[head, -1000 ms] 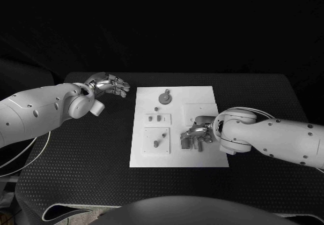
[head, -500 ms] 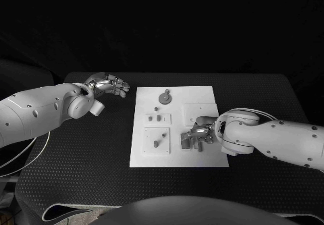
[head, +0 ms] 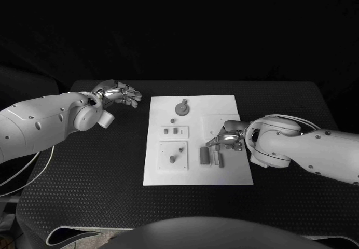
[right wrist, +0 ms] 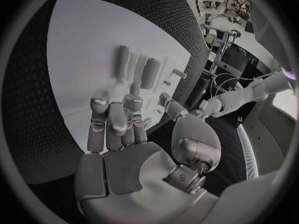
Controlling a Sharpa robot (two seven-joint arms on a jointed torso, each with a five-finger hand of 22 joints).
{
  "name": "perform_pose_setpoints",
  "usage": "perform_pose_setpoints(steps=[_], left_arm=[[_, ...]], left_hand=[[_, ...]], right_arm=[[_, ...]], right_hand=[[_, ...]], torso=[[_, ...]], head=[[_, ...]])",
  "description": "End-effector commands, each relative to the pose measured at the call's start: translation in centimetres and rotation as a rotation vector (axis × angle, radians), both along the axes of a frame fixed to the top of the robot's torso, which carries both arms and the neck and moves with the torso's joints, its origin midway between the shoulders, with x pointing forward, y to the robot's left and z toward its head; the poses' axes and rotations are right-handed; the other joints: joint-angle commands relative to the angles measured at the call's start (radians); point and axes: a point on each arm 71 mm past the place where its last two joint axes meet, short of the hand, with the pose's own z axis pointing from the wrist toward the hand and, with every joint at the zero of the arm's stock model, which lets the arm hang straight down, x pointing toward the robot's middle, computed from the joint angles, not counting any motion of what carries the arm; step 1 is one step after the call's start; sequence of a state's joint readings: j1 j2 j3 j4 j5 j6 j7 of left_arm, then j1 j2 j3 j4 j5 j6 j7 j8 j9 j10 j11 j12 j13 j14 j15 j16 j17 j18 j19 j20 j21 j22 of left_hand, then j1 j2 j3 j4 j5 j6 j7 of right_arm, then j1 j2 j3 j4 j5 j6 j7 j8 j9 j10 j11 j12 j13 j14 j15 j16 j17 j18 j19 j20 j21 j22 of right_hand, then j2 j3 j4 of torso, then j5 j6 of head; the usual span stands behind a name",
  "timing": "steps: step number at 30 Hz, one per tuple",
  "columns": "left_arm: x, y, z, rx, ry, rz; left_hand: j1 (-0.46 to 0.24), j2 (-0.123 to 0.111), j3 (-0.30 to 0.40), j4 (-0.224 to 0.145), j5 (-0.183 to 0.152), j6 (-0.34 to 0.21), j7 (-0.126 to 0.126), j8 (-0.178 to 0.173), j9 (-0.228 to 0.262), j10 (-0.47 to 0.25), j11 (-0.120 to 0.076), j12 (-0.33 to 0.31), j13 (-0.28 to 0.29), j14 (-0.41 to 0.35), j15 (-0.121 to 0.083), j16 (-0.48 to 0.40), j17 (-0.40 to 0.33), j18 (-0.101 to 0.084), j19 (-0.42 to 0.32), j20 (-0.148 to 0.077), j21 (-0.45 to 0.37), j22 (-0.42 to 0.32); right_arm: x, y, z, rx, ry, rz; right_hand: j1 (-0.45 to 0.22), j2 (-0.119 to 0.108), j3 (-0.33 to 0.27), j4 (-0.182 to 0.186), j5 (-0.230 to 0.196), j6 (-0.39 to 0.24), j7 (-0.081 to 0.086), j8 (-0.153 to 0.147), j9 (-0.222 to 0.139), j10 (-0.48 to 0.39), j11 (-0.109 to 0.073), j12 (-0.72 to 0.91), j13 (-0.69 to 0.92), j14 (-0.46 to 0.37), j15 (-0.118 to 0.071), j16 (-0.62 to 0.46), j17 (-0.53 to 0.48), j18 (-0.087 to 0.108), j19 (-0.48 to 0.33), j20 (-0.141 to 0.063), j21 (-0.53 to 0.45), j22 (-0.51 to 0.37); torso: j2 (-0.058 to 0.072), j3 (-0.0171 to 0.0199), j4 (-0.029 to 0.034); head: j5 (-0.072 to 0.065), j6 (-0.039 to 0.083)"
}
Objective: Assemble the parts on the task board
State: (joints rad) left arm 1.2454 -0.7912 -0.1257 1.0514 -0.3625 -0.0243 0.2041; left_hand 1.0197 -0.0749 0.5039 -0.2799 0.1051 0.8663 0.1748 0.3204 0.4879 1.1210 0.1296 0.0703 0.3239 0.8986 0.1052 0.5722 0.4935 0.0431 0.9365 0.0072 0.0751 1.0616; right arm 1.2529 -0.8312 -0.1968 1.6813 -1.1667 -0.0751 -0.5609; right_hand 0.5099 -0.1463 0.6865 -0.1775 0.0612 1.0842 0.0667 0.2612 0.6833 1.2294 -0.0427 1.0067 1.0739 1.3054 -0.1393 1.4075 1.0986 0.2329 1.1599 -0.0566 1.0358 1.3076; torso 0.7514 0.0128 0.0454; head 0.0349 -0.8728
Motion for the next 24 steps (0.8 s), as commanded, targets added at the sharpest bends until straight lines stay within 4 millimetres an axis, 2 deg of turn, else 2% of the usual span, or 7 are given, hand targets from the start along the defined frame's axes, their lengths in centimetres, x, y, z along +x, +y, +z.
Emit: perform_pose_setpoints(steps=[1,4,6,9,15,19,24], left_arm=[[0.0,-0.2,0.1,-0.012,0.001,-0.015],[0.0,-0.2,0.1,-0.012,0.000,-0.013],[0.0,-0.2,0.1,-0.011,0.000,-0.012],[0.0,-0.2,0.1,-0.012,0.001,-0.013],[0.0,-0.2,0.1,-0.012,0.001,-0.013],[0.0,-0.3,0.1,-0.013,0.002,-0.017],[0.0,-0.4,0.1,-0.013,0.002,-0.018]], left_hand=[[-0.007,0.002,0.002,0.006,0.001,-0.009,0.000,0.004,-0.001,0.004,0.003,0.003,-0.001,0.006,0.003,-0.004,0.001,0.006,-0.001,0.001,0.000,-0.002],[-0.007,0.002,0.002,0.006,0.001,-0.009,0.000,0.004,-0.001,0.004,0.003,0.003,-0.001,0.006,0.003,-0.004,0.002,0.006,-0.001,0.001,0.000,-0.002],[-0.007,0.002,0.002,0.006,0.001,-0.009,0.000,0.004,-0.001,0.004,0.003,0.003,-0.001,0.007,0.003,-0.004,0.002,0.006,-0.001,0.001,0.000,-0.002],[-0.006,0.003,0.003,0.006,0.001,-0.009,0.000,0.004,-0.001,0.004,0.003,0.003,-0.001,0.007,0.003,-0.004,0.002,0.006,-0.001,0.001,0.000,-0.002],[-0.006,0.003,0.003,0.006,0.002,-0.009,0.000,0.004,-0.001,0.004,0.003,0.003,-0.002,0.007,0.003,-0.005,0.002,0.006,-0.001,0.001,0.000,-0.001],[-0.006,0.003,0.004,0.006,0.002,-0.009,0.000,0.004,-0.002,0.004,0.003,0.004,-0.002,0.007,0.003,-0.005,0.003,0.006,-0.001,0.001,0.000,-0.001],[-0.006,0.006,0.005,0.007,0.003,-0.009,0.000,0.005,-0.002,0.004,0.003,0.004,-0.002,0.007,0.003,-0.005,0.004,0.006,-0.001,0.001,0.000,-0.001]], right_arm=[[-0.1,-0.6,0.2,-0.001,-0.015,0.002],[-0.2,-1.7,0.1,-0.034,0.019,0.002],[-0.1,-2.6,-0.2,-0.068,0.060,-0.001],[-0.1,-3.5,-0.5,-0.095,0.090,-0.004],[-0.4,-4.2,-0.9,-0.143,0.109,0.004],[-0.3,-4.0,-1.2,-0.150,0.115,0.005],[-0.6,-3.3,-2.5,-0.136,0.150,0.002]], right_hand=[[0.009,0.003,0.005,-0.003,0.002,0.004,0.000,0.003,0.001,0.008,-0.001,0.004,0.001,0.008,-0.001,0.006,0.002,0.029,0.004,-0.004,0.006,0.014],[0.022,0.022,0.002,-0.020,0.000,0.005,0.000,0.003,0.002,0.011,-0.001,0.005,0.001,0.011,-0.001,0.006,0.004,0.029,0.006,-0.005,0.008,0.015],[0.064,0.063,-0.002,-0.073,0.001,0.005,0.001,0.004,0.002,0.013,0.000,0.004,0.000,0.011,0.001,0.004,0.001,0.029,0.006,-0.005,0.009,0.015],[0.082,0.074,-0.008,-0.094,0.002,0.005,0.001,0.003,0.001,0.013,0.001,0.002,-0.002,0.009,0.003,0.002,-0.001,0.029,0.004,-0.002,0.007,0.015],[0.096,0.072,-0.013,-0.106,0.002,0.006,0.002,0.003,0.001,0.011,0.002,0.001,-0.003,0.005,0.004,-0.001,-0.006,0.029,0.001,0.001,0.006,0.015],[0.094,0.068,-0.018,-0.103,0.002,0.007,0.002,0.004,0.001,0.009,0.002,-0.001,-0.003,0.002,0.005,-0.003,-0.008,0.029,-0.001,0.003,0.005,0.015],[0.086,0.067,-0.023,-0.093,0.002,0.010,0.002,0.004,0.001,0.009,0.001,-0.001,-0.004,0.002,0.006,-0.002,-0.005,0.029,-0.002,0.005,0.003,0.014]], torso=[[0.000,0.0009,0.0005],[0.000,0.0001,-0.0004],[0.000,-0.0012,-0.0011],[0.000,-0.0016,-0.0015],[0.000,0.0015,-0.0028],[0.000,-0.0006,-0.0021],[0.000,-0.0001,0.0002]], head=[[0.000,0.000],[0.000,0.000],[-0.003,0.000],[-0.002,0.000],[-0.003,0.000],[-0.007,0.000],[-0.009,0.000]])
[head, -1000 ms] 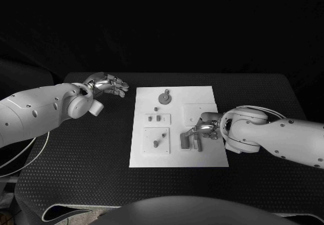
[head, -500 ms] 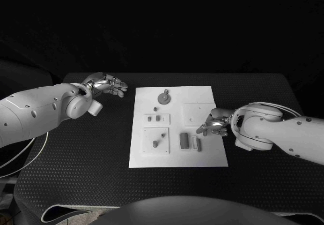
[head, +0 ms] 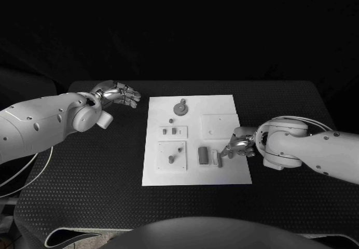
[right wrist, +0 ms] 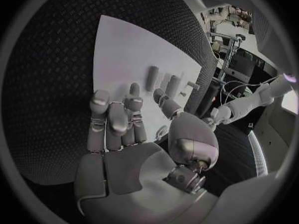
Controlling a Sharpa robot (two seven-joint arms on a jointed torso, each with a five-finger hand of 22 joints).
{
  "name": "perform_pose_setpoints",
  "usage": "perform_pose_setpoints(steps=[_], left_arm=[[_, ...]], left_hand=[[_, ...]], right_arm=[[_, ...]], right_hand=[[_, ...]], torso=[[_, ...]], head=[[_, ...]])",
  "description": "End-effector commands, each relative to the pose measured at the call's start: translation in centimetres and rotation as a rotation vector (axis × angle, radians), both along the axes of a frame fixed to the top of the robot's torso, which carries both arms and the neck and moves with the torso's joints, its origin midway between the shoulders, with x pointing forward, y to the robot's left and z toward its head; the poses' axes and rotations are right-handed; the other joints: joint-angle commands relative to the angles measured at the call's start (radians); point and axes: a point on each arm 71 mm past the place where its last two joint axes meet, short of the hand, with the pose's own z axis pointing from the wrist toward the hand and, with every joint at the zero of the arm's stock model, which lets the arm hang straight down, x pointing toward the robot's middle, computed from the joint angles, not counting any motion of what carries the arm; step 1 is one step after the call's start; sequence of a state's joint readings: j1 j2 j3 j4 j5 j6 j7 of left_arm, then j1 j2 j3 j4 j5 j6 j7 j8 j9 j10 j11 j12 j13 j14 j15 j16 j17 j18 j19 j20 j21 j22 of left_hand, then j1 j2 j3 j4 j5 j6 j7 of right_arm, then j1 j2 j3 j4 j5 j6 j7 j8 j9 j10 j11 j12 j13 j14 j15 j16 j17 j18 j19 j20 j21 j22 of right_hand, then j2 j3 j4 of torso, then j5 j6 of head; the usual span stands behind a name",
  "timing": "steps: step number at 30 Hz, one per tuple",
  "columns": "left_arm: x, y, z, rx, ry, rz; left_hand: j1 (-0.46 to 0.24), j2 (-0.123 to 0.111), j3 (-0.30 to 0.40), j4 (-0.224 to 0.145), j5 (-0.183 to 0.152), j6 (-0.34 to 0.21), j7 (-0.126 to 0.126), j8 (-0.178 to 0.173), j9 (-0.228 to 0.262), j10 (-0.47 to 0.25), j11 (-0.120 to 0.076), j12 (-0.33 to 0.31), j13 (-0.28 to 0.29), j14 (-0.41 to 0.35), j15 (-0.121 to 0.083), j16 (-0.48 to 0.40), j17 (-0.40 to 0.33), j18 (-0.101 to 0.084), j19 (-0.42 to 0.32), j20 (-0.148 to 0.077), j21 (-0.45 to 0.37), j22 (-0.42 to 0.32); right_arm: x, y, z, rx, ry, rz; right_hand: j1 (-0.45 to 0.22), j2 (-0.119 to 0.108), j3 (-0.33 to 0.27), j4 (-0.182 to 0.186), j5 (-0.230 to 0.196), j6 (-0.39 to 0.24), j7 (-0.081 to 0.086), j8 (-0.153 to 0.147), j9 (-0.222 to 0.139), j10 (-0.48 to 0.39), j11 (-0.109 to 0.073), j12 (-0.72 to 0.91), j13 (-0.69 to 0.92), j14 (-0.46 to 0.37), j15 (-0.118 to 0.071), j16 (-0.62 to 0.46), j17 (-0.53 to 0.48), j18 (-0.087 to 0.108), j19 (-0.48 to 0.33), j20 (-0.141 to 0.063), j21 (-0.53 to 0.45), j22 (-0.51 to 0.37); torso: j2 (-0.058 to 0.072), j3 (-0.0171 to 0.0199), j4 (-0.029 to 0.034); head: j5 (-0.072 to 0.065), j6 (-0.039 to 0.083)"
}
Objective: Assemble the parts on the task board
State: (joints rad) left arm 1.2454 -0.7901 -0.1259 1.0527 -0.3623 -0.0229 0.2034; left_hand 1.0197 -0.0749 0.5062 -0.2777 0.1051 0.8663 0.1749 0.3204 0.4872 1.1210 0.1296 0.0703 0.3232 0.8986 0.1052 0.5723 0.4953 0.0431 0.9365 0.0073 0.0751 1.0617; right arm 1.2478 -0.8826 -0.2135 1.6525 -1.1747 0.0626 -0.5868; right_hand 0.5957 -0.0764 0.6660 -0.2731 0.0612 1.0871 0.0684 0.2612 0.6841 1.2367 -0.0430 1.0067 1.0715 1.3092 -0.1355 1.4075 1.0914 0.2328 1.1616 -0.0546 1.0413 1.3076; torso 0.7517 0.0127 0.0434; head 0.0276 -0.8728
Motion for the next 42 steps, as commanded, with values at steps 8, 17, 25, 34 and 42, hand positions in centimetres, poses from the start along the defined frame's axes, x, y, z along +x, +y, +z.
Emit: perform_pose_setpoints(steps=[8,17,25,34,42], left_arm=[[0.0,-0.2,0.1,-0.011,0.000,-0.011],[0.0,-0.3,0.1,-0.012,0.003,-0.015],[-0.1,-0.2,0.1,-0.013,0.001,-0.014],[-0.1,-0.2,0.1,-0.013,0.000,-0.013],[-0.1,-0.2,0.1,-0.013,0.000,-0.014]], left_hand=[[-0.007,0.007,0.003,0.005,0.003,-0.009,0.000,0.005,-0.001,0.004,0.003,0.004,-0.002,0.006,0.003,-0.006,0.002,0.006,-0.001,0.001,0.000,-0.001],[-0.005,0.009,0.005,0.005,0.003,-0.009,0.000,0.005,-0.002,0.003,0.003,0.004,-0.002,0.006,0.003,-0.007,0.003,0.006,-0.002,0.001,0.000,-0.001],[-0.006,0.008,0.005,0.005,0.003,-0.009,0.000,0.005,-0.002,0.003,0.003,0.004,-0.002,0.006,0.003,-0.007,0.004,0.006,-0.002,0.001,0.000,-0.001],[-0.005,0.007,0.006,0.005,0.004,-0.010,0.000,0.005,-0.002,0.003,0.003,0.004,-0.003,0.006,0.004,-0.008,0.004,0.006,-0.002,0.001,0.000,-0.001],[-0.005,0.007,0.006,0.004,0.004,-0.010,0.000,0.005,-0.002,0.003,0.003,0.004,-0.003,0.006,0.004,-0.008,0.005,0.006,-0.003,0.001,0.000,-0.001]], right_arm=[[-0.6,1.1,-2.2,0.011,0.074,0.003],[-0.6,2.2,-2.3,0.019,0.071,0.025],[-0.5,2.5,-2.8,0.009,0.069,0.033],[-0.4,2.3,-3.0,-0.009,0.057,0.037],[-0.1,2.0,-3.1,-0.037,0.038,0.043]], right_hand=[[-0.019,-0.003,-0.007,0.026,0.002,0.008,-0.001,0.003,-0.002,0.001,0.001,-0.001,-0.001,-0.001,0.002,-0.001,0.004,0.029,-0.005,0.005,-0.003,0.014],[-0.026,-0.006,-0.008,0.034,0.002,0.008,-0.001,0.002,-0.002,0.000,0.001,-0.001,-0.001,-0.003,0.002,-0.002,0.003,0.029,-0.005,0.005,-0.004,0.014],[-0.027,-0.006,-0.007,0.038,0.002,0.008,-0.001,0.002,-0.003,0.000,0.001,-0.001,-0.001,-0.003,0.002,-0.002,0.003,0.029,-0.005,0.005,-0.004,0.014],[0.071,0.057,0.010,-0.017,0.001,0.005,0.001,0.002,-0.002,-0.001,0.001,0.001,0.001,-0.005,0.001,-0.002,0.002,0.029,-0.007,0.002,0.002,0.018],[0.269,0.067,0.001,-0.022,0.002,0.000,0.001,0.004,0.003,-0.003,0.002,0.003,0.001,-0.008,0.004,-0.002,0.003,0.029,-0.020,0.006,0.011,0.018]], torso=[[0.001,-0.0002,0.0036],[0.000,-0.0016,0.0027],[0.000,-0.0011,0.0031],[0.000,-0.0007,0.0020],[0.000,-0.0001,0.0017]], head=[[0.001,0.000],[0.003,0.000],[0.004,0.000],[0.004,0.000],[0.002,0.000]])
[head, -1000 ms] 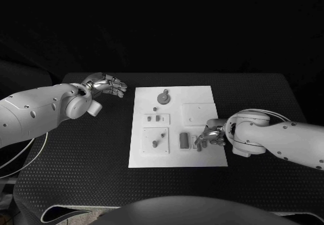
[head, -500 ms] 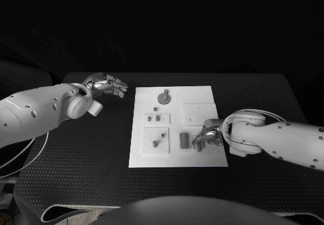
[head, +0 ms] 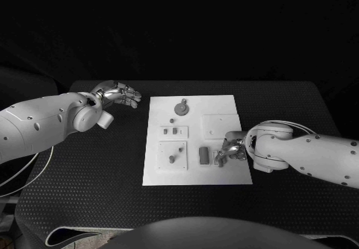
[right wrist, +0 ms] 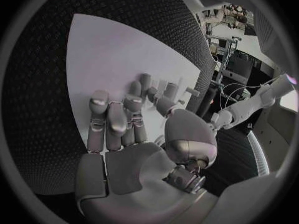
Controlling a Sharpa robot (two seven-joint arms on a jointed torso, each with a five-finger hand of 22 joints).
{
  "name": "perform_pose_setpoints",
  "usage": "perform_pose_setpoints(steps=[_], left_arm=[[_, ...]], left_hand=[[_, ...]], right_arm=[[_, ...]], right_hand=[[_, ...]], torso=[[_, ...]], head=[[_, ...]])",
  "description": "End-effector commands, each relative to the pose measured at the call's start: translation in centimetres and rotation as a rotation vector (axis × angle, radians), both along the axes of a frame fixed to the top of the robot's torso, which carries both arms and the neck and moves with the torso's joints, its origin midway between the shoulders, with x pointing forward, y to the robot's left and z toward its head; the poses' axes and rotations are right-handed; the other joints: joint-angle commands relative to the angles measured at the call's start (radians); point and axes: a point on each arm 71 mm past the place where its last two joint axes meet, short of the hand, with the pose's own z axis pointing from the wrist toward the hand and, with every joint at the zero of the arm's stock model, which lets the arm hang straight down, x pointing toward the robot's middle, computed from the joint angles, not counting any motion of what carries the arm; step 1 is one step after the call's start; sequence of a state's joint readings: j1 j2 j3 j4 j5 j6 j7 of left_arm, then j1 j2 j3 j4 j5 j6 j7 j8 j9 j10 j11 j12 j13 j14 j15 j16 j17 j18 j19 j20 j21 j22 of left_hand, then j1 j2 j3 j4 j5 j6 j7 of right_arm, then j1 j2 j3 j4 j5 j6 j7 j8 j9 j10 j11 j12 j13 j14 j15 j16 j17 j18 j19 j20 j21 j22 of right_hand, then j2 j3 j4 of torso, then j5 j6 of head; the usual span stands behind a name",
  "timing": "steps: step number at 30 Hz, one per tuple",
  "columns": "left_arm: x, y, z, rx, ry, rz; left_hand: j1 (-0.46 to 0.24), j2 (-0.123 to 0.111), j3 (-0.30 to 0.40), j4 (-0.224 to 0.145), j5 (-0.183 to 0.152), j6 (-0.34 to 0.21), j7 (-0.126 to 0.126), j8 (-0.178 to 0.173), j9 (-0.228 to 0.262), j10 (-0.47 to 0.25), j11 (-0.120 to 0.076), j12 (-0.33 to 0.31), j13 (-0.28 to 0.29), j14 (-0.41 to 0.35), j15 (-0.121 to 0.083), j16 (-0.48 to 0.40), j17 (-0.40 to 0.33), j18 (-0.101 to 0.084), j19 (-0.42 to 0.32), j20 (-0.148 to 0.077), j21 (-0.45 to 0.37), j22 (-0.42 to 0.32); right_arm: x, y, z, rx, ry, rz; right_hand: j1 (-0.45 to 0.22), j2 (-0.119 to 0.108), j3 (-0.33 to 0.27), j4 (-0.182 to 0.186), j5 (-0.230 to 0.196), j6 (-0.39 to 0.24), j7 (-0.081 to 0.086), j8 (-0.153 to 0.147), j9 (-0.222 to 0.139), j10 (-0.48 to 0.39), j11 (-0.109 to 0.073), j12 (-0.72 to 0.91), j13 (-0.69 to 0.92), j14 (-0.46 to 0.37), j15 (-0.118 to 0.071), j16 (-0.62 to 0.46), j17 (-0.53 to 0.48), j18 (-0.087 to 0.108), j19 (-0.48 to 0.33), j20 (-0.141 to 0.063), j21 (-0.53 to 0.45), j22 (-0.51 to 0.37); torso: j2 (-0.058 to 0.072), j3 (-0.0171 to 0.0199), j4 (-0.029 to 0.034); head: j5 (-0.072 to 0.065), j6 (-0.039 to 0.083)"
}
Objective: Assemble the parts on the task board
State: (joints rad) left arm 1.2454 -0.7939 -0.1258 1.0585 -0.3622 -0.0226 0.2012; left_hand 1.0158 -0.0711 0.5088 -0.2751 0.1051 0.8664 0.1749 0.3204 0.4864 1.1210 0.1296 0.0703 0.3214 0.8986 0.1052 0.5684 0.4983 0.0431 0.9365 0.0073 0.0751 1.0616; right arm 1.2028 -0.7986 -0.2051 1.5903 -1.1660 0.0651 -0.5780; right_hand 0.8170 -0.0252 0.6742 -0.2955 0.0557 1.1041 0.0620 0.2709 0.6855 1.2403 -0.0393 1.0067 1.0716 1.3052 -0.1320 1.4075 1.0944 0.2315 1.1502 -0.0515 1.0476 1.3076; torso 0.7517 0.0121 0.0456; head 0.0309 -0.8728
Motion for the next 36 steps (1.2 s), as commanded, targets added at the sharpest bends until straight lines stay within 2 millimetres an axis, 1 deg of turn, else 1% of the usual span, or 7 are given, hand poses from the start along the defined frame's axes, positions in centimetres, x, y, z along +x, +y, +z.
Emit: perform_pose_setpoints(steps=[1,10,11,12,23,31,36], left_arm=[[0.0,-0.2,0.1,-0.012,-0.002,-0.013],[0.0,-0.1,0.1,-0.011,-0.002,-0.011],[0.0,-0.1,0.1,-0.011,-0.002,-0.011],[0.0,-0.1,0.1,-0.012,-0.002,-0.011],[-0.1,-0.1,0.1,-0.012,0.000,-0.013],[-0.1,-0.1,0.1,-0.012,0.002,-0.013],[-0.1,0.0,0.1,-0.012,0.002,-0.013]], left_hand=[[-0.001,0.004,0.003,0.002,0.004,-0.010,0.000,0.005,-0.001,0.003,0.003,0.004,-0.001,0.006,0.004,-0.004,0.002,0.006,-0.003,0.001,0.000,-0.001],[-0.001,0.004,0.004,0.002,0.004,-0.010,0.000,0.006,-0.001,0.003,0.003,0.004,-0.001,0.006,0.004,-0.005,0.003,0.006,-0.003,0.002,0.000,-0.001],[-0.001,0.004,0.004,0.002,0.004,-0.010,0.000,0.006,-0.001,0.003,0.003,0.004,-0.001,0.006,0.004,-0.005,0.003,0.006,-0.003,0.002,0.000,-0.001],[-0.001,0.004,0.004,0.002,0.004,-0.010,0.000,0.006,-0.001,0.003,0.003,0.004,-0.001,0.006,0.004,-0.005,0.003,0.006,-0.003,0.002,0.000,-0.001],[-0.002,0.003,0.004,0.002,0.003,-0.010,0.000,0.006,-0.002,0.003,0.003,0.004,-0.002,0.006,0.004,-0.005,0.003,0.006,-0.003,0.002,0.000,-0.001],[-0.002,0.003,0.004,0.003,0.003,-0.010,0.000,0.006,-0.002,0.003,0.003,0.004,-0.002,0.006,0.004,-0.006,0.004,0.006,-0.003,0.002,0.000,-0.001],[-0.003,0.003,0.004,0.003,0.003,-0.010,0.000,0.006,-0.002,0.003,0.003,0.004,-0.002,0.006,0.004,-0.006,0.004,0.006,-0.003,0.002,0.000,-0.001]], right_arm=[[-0.2,-0.4,-1.0,-0.054,0.000,0.017],[0.0,-0.7,-1.1,-0.071,-0.017,0.015],[0.0,-0.8,-1.1,-0.071,-0.019,0.012],[0.0,-0.9,-1.1,-0.071,-0.020,0.010],[0.0,-1.6,-1.1,-0.074,-0.015,0.008],[-0.1,-1.8,-1.2,-0.052,0.005,0.003],[-0.1,-2.0,-1.2,-0.053,0.005,-0.002]], right_hand=[[0.062,0.016,-0.008,0.000,0.008,-0.017,0.007,-0.005,0.002,-0.007,-0.001,0.003,0.001,-0.004,0.001,-0.002,0.000,0.030,-0.009,0.003,0.006,0.019],[0.109,0.031,-0.011,-0.001,0.008,-0.020,0.007,-0.005,0.004,-0.008,-0.001,0.003,0.001,-0.006,0.002,-0.002,0.000,0.030,-0.014,0.006,0.007,0.018],[0.119,0.031,-0.003,0.000,0.067,-0.021,0.010,-0.005,0.005,-0.008,-0.002,0.003,0.001,-0.007,0.002,-0.002,0.000,0.030,-0.016,0.006,0.007,0.018],[0.119,0.036,-0.005,0.000,0.092,-0.021,0.009,-0.004,0.005,-0.008,0.000,0.003,0.001,-0.007,0.002,-0.002,0.000,0.030,-0.016,0.008,0.008,0.018],[0.132,0.031,-0.010,0.000,0.093,-0.029,0.012,-0.008,0.005,-0.010,0.004,0.002,0.000,-0.014,0.005,-0.006,-0.009,0.030,-0.021,0.010,0.009,0.018],[0.043,-0.067,-0.040,0.032,0.064,-0.052,0.025,-0.028,-0.011,-0.020,0.017,-0.004,-0.004,-0.037,0.014,-0.024,-0.038,0.030,-0.023,0.024,-0.005,0.008],[0.010,-0.100,-0.029,0.062,0.063,-0.051,0.026,-0.031,-0.017,-0.022,0.018,-0.003,-0.005,-0.037,0.015,-0.025,-0.039,0.030,-0.019,0.023,-0.010,0.006]], torso=[[0.000,0.0004,-0.0005],[0.000,0.0001,0.0002],[0.000,0.0001,0.0002],[0.000,0.0001,0.0004],[0.000,-0.0003,0.0007],[0.000,0.0001,0.0000],[0.000,0.0003,0.0001]], head=[[-0.002,0.000],[-0.009,0.000],[-0.009,0.000],[-0.010,0.000],[-0.010,0.000],[-0.010,0.000],[-0.010,0.000]])
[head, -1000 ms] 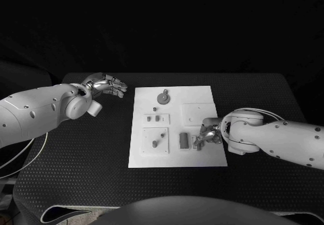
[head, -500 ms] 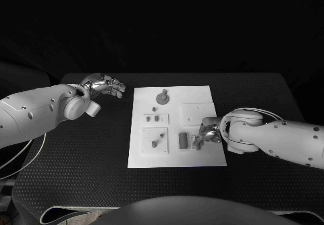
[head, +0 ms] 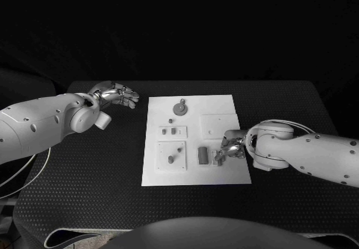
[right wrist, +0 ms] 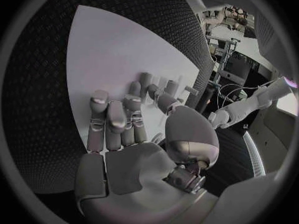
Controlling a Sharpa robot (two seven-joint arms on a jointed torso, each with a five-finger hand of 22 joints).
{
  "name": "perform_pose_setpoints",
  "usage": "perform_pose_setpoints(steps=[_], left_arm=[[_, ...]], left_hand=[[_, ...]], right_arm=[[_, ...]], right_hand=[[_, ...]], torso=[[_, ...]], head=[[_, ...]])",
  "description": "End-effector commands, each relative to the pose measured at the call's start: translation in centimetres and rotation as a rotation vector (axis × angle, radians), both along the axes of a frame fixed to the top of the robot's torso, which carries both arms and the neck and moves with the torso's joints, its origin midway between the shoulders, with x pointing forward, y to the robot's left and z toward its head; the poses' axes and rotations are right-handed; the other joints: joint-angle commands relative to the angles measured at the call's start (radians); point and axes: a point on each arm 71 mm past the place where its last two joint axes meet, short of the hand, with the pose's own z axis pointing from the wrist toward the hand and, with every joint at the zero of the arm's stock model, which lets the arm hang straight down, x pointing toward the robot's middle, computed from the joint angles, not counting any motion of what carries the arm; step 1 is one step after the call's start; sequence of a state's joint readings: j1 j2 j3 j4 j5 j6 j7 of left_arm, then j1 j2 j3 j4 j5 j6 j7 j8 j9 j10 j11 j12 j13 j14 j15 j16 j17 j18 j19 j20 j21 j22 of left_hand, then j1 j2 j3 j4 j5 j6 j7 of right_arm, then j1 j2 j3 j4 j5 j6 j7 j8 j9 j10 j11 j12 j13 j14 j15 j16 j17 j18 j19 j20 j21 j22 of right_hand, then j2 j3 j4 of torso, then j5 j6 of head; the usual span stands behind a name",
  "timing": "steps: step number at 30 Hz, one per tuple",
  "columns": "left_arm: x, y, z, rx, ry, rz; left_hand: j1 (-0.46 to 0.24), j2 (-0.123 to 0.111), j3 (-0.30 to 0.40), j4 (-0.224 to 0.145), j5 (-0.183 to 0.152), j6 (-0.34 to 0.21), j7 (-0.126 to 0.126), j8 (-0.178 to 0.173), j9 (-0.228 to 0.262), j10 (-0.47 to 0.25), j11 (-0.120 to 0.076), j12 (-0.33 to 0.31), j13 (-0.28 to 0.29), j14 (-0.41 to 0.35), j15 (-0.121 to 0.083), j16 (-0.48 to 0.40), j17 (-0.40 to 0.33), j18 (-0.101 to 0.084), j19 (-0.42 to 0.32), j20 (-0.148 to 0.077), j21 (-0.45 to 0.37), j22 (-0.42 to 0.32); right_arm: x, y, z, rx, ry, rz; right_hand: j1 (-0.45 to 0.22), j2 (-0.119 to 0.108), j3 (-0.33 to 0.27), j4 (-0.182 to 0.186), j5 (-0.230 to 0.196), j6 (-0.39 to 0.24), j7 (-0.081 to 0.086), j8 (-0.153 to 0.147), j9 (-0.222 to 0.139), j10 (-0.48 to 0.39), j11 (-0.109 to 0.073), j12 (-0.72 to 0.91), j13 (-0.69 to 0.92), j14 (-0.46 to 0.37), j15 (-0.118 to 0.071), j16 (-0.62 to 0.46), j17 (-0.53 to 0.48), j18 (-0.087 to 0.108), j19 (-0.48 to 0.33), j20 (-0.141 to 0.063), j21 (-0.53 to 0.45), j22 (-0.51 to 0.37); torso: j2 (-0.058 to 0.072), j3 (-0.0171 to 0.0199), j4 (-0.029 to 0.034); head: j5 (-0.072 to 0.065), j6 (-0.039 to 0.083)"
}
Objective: Assemble the parts on the task board
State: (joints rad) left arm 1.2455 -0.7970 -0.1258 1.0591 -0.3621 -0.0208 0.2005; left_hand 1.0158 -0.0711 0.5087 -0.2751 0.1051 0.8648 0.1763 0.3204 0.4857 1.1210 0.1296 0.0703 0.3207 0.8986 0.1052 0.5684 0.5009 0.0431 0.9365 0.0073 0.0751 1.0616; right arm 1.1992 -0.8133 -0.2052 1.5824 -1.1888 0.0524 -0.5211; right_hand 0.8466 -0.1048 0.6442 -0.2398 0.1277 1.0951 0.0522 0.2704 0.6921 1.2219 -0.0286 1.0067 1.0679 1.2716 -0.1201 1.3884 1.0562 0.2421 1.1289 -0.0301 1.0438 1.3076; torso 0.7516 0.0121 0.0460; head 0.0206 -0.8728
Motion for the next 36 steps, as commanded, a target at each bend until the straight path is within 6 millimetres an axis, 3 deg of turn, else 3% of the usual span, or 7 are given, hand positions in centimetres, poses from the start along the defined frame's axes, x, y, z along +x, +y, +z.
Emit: perform_pose_setpoints(steps=[1,6,22,29,36], left_arm=[[-0.03,-0.18,0.08,-0.012,0.001,-0.015],[-0.03,-0.16,0.08,-0.012,0.001,-0.014],[-0.04,-0.17,0.06,-0.012,0.004,-0.015],[-0.04,-0.28,0.06,-0.013,0.004,-0.018],[-0.04,-0.20,0.05,-0.012,0.005,-0.016]], left_hand=[[-0.004,0.003,0.004,0.004,0.003,-0.009,-0.001,0.006,-0.001,0.003,0.003,0.004,-0.002,0.006,0.004,-0.006,0.002,0.006,-0.003,0.002,0.000,-0.001],[-0.005,0.003,0.004,0.004,0.003,-0.009,-0.001,0.006,-0.001,0.003,0.003,0.004,-0.002,0.006,0.004,-0.006,0.002,0.006,-0.003,0.002,0.000,-0.001],[-0.007,0.004,0.003,0.006,0.003,-0.010,-0.001,0.006,-0.002,0.003,0.004,0.004,-0.002,0.006,0.004,-0.007,0.003,0.006,-0.003,0.002,0.001,-0.001],[-0.009,0.005,0.003,0.007,0.003,-0.010,-0.001,0.006,-0.002,0.003,0.004,0.004,-0.002,0.006,0.004,-0.008,0.004,0.006,-0.003,0.002,0.001,-0.001],[-0.009,0.005,0.003,0.007,0.003,-0.010,-0.001,0.006,-0.002,0.003,0.004,0.004,-0.003,0.006,0.004,-0.008,0.004,0.006,-0.003,0.002,0.001,-0.001]], right_arm=[[-0.27,-1.47,-1.18,-0.079,0.033,-0.025],[-0.30,-1.78,-1.19,-0.085,0.036,-0.030],[-0.38,-2.35,-1.15,-0.097,0.035,-0.037],[-0.36,-1.99,-1.12,-0.105,0.027,-0.032],[-0.29,-1.56,-1.07,-0.110,0.016,-0.032]], right_hand=[[-0.024,-0.025,0.003,0.012,-0.009,-0.042,0.036,-0.031,-0.025,-0.004,0.007,-0.003,-0.001,-0.004,0.003,-0.007,-0.002,0.020,0.003,0.001,-0.007,0.006],[-0.036,-0.039,0.010,0.028,-0.009,-0.041,0.036,-0.031,-0.027,-0.004,0.007,-0.002,-0.001,-0.004,0.003,-0.007,-0.002,0.020,0.005,0.000,-0.007,0.006],[-0.045,-0.053,0.017,0.044,-0.009,-0.039,0.035,-0.030,-0.028,-0.004,0.006,0.000,-0.002,-0.003,0.003,-0.006,0.000,0.020,0.006,-0.002,-0.008,0.007],[-0.045,-0.044,0.020,0.048,-0.010,-0.036,0.034,-0.028,-0.028,-0.004,0.005,0.001,-0.002,-0.001,0.002,-0.005,0.002,0.020,0.008,-0.003,-0.008,0.007],[-0.048,-0.011,0.015,0.034,-0.011,-0.034,0.032,-0.025,-0.026,-0.003,0.003,0.003,-0.001,0.004,0.000,-0.001,0.008,0.020,0.009,-0.006,-0.005,0.010]], torso=[[0.000,0.0003,-0.0005],[0.000,0.0004,-0.0006],[0.000,0.0002,0.0000],[0.000,-0.0006,0.0004],[0.000,-0.0011,0.0002]], head=[[0.000,0.000],[-0.001,0.000],[-0.007,0.000],[-0.008,0.000],[-0.010,0.000]])
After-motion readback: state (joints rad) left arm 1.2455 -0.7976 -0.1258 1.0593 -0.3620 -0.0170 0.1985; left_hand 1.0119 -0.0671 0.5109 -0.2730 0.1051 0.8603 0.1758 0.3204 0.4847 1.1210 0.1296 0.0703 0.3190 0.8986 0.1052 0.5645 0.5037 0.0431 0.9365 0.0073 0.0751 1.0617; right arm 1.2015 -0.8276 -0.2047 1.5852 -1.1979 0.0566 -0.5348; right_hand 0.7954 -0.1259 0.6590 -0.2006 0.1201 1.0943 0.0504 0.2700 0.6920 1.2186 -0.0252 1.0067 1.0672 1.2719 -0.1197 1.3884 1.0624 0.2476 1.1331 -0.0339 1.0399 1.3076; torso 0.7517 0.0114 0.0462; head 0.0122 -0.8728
